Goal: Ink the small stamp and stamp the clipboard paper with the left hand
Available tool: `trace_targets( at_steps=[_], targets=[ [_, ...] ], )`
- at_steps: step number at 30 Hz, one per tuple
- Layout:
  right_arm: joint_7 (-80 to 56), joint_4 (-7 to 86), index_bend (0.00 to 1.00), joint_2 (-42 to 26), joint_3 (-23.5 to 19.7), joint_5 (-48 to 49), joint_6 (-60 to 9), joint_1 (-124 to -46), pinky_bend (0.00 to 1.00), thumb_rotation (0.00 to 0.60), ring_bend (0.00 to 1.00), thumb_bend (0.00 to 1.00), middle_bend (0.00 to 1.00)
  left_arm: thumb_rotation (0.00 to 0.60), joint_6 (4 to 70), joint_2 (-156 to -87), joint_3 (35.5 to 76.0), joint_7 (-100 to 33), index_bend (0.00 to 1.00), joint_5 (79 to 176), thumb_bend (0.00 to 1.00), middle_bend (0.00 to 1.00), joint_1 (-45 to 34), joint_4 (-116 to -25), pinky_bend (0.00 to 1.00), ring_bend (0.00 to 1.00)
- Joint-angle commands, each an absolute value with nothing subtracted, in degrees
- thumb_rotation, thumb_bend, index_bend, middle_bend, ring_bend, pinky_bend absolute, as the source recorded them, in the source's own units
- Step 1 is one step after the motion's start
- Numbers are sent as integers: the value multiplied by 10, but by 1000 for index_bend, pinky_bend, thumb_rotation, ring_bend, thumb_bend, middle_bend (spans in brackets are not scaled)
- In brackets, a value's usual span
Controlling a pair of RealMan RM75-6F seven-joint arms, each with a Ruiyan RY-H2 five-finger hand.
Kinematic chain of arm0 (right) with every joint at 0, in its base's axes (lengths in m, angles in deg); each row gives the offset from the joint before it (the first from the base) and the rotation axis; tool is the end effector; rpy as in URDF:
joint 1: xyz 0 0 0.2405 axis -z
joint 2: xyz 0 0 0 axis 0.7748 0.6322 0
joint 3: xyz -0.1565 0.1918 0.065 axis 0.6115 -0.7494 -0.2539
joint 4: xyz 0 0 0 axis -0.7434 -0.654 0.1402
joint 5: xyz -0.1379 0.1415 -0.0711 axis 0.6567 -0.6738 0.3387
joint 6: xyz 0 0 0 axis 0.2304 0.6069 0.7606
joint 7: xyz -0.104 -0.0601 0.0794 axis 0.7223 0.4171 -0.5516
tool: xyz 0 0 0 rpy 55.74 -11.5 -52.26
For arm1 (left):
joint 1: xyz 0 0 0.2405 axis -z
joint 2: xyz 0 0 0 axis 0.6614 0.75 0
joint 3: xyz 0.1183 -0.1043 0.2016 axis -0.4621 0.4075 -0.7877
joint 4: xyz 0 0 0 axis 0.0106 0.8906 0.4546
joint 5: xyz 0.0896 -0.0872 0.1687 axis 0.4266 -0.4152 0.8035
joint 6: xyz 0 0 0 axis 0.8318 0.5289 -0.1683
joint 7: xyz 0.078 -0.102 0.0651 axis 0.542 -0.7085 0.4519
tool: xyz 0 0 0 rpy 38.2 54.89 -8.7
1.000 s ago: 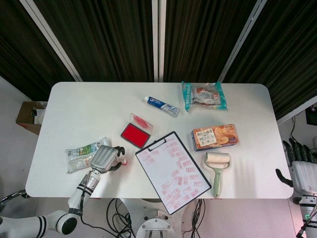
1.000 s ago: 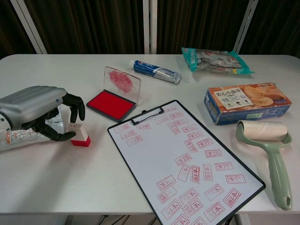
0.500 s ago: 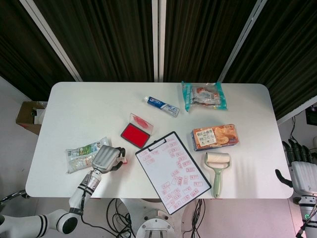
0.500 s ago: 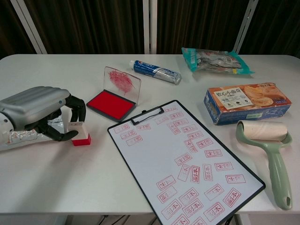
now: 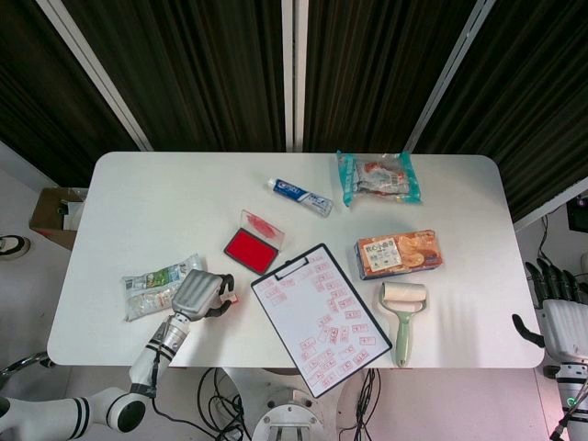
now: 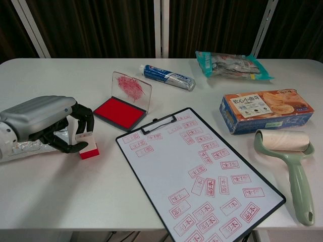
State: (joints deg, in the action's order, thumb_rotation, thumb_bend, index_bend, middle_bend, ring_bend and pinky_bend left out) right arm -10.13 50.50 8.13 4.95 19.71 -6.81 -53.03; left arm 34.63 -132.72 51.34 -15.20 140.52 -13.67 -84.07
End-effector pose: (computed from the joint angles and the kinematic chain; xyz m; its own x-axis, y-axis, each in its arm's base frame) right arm -0.3485 -0.1684 0.1546 0.4513 -0.0481 0.8911 -0.8849 0.1051 0.4538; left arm -0.1872 0.2569 -0.0500 0.3725 0.3252 0.8692 0.9061 -0.3299 -0.2649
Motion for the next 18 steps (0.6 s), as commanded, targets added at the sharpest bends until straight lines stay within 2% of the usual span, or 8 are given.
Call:
trace_targets(
  at_steps=[1,6,10,18],
  targets=[
    [-102,505,0,82,49,197,-67,-530,0,600,0,202,0,600,346,-1322,523,-174,618,1398,431,662,-138,-849,1000,1000],
    [-100,507,0,84,48,198,-67,-530,0,600,0,202,0,600,356,-1311,534,-192,641,1410,433,685,-133,-860,1000,1000],
    [-98,511,0,86,48,198,-67,-531,0,600,0,202,0,600,359,-1307,561,-199,649,1416,435,693,-115,-856,1000,1000],
    [-98,516,0,89,47,197,-68,-531,0,600,0,202,0,600,326,-1351,612,-215,655,1388,446,699,-61,-765,1000,1000]
  ],
)
